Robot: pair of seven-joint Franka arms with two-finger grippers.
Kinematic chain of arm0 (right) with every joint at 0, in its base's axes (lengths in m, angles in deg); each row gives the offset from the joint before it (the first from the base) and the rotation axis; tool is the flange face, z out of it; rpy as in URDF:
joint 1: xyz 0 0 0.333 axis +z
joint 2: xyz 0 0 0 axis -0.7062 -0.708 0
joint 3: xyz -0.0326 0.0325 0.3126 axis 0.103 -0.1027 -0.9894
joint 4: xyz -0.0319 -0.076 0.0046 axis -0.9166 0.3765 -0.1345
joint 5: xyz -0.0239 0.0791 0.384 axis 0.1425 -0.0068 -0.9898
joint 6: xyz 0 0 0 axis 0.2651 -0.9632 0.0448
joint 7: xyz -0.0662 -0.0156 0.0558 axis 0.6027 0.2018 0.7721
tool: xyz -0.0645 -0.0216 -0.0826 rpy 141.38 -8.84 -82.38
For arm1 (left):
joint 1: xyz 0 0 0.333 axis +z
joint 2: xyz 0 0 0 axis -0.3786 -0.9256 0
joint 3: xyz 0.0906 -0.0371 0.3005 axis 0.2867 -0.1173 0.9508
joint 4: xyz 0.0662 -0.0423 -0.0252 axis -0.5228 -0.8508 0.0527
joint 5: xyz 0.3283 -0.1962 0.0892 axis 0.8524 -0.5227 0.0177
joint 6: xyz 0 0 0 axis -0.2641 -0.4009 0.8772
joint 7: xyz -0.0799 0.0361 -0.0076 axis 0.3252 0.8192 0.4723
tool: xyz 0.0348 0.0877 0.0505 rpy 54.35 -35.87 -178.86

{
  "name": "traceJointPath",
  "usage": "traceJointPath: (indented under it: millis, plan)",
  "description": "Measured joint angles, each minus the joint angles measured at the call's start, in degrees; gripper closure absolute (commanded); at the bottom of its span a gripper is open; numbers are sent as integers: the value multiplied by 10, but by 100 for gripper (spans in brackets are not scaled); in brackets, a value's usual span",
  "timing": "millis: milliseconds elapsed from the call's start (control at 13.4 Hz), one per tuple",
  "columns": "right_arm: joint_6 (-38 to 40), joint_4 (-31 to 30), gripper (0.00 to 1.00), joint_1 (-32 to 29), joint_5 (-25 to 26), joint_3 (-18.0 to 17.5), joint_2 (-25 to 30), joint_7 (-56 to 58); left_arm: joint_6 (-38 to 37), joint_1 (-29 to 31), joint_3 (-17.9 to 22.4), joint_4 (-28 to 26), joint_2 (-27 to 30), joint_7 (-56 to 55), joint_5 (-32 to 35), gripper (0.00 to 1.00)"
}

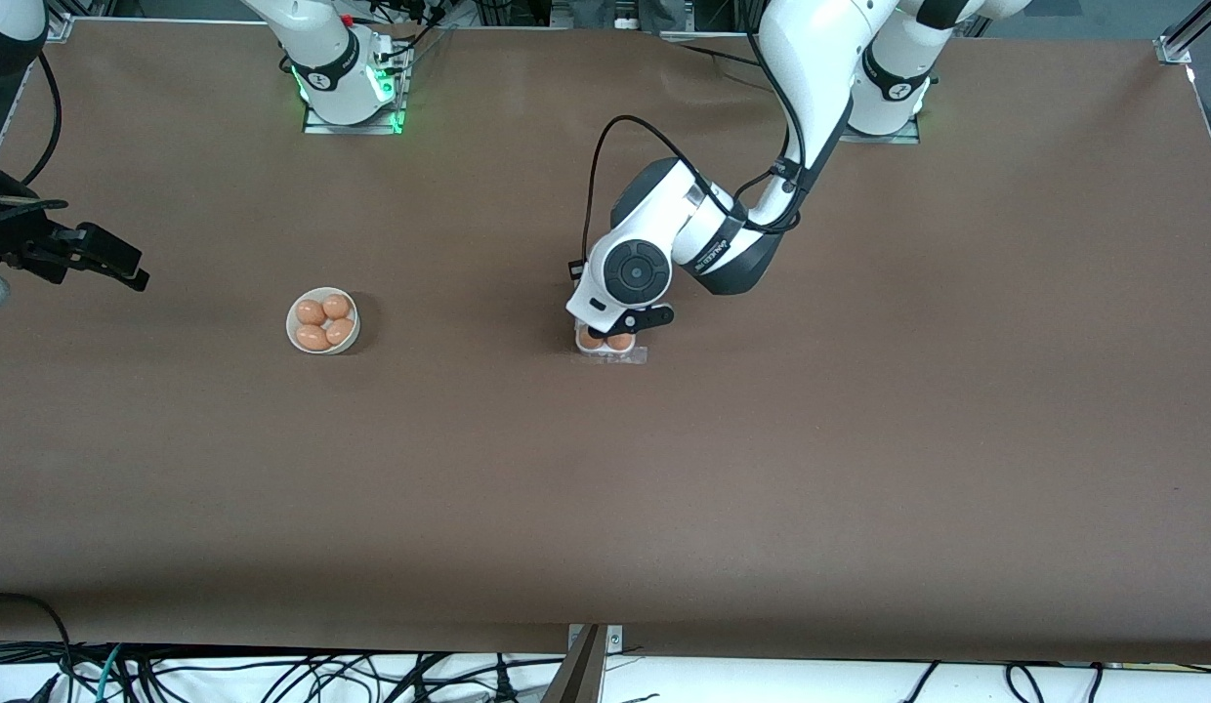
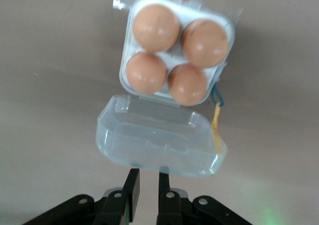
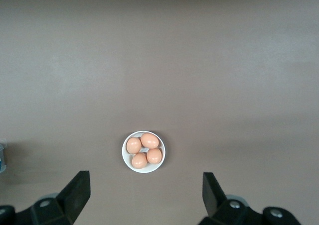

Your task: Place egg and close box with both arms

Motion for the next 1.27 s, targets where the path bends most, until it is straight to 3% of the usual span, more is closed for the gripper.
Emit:
traceJointPath:
  millis: [299,523,598,747,971,1270]
  plan:
    - [0,-1,0,0,0,0,0,0,0,15,9,25,0,0,0,70]
    - [0,-1,0,0,0,-1,0,0,0,17,18,30,0,0,1,41]
    - [0,-1,0,0,0,-1,0,0,0,18,31,37,1,1,7,22]
    - [0,-1,0,0,0,-1,0,0,0,23,59,57,7,4,40,1]
    - [0,-1,0,0,0,-1,0,0,-1,32,92,94,18,9,117,0]
    - [0,-2,0,0,0,-2,0,0,-5,86,105,110,25,54,132,0]
